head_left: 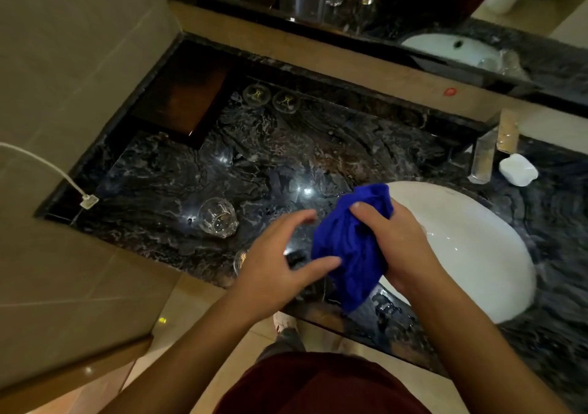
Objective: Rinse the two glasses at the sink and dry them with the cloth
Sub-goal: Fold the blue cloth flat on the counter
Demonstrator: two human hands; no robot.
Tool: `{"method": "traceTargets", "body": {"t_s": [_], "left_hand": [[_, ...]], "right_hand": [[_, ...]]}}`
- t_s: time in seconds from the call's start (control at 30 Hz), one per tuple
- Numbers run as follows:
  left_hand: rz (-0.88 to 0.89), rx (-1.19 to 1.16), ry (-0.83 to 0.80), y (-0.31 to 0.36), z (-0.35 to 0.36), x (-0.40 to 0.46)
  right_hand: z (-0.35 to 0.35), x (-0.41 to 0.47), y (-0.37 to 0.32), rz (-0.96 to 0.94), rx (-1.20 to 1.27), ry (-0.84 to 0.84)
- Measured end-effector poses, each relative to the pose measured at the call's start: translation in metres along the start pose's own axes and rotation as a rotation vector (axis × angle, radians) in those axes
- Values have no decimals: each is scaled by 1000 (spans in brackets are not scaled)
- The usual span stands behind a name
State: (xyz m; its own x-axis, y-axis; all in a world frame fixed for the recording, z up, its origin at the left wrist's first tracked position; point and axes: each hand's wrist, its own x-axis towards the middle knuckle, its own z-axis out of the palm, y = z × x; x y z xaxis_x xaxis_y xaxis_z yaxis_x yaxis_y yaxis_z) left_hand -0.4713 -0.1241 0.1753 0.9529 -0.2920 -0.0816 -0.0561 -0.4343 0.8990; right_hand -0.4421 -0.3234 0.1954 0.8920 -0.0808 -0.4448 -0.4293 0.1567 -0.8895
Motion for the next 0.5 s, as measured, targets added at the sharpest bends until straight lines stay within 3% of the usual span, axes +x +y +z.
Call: {"method": "traceTargets", "body": {"t_s": [0.07,0.13,0.23,0.37,0.43,0.5], "left_hand": [[8,-105,-50,14,6,18],[-18,-234,11,21,3,31],[-16,-412,114,28,-9,46],[41,-524,156,53,-19,62],[55,-536,146,67,-16,68],[67,-543,115,77,-13,72]], "right_hand": [[3,-5,-5,-33,103,-64],[-3,-7,-11,-85,135,-61],[-29,-9,-10,-181,-34,47],[-56,-15,3,-128,-134,187],[-62,-17,5,-120,-249,180],[-57,-19,3,-115,-352,69]]}}
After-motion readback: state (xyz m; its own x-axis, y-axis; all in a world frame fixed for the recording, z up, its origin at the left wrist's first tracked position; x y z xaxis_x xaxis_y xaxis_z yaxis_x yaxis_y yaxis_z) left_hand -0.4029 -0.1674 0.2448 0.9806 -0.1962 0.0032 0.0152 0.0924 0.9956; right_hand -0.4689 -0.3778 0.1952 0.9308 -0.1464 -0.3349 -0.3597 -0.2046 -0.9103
